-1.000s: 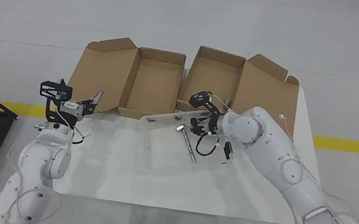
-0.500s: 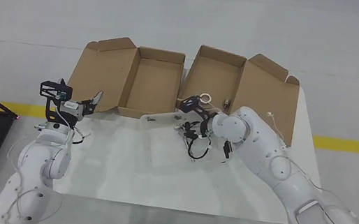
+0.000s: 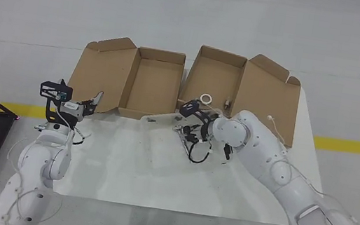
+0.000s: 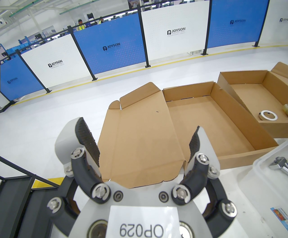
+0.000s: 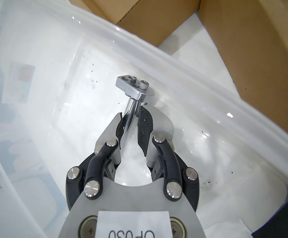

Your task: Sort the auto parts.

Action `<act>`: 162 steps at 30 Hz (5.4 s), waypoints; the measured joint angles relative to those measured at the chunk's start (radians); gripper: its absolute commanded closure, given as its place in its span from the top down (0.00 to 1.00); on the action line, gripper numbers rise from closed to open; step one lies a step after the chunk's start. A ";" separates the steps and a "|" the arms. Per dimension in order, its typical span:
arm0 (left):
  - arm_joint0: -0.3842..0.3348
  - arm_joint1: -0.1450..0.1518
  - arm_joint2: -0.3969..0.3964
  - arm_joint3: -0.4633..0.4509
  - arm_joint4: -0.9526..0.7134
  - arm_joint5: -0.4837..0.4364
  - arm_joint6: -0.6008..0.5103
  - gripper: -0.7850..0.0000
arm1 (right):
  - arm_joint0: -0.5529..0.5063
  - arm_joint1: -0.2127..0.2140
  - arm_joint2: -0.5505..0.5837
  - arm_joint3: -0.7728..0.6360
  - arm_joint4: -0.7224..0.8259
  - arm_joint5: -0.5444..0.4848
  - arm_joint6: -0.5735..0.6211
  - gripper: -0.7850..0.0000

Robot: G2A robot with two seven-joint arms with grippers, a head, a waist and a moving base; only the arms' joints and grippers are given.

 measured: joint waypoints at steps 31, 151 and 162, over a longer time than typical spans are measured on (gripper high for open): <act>0.000 0.000 0.000 0.000 0.000 0.000 0.000 1.00 | -0.016 0.009 0.050 -0.038 -0.025 -0.004 -0.043 0.29; 0.000 0.000 0.000 0.000 0.000 0.000 0.000 1.00 | -0.111 0.071 0.285 0.013 0.721 -0.399 0.193 0.00; 0.000 0.000 0.000 0.000 0.000 0.000 0.000 1.00 | -0.074 0.092 0.234 0.032 1.115 -0.342 0.249 0.00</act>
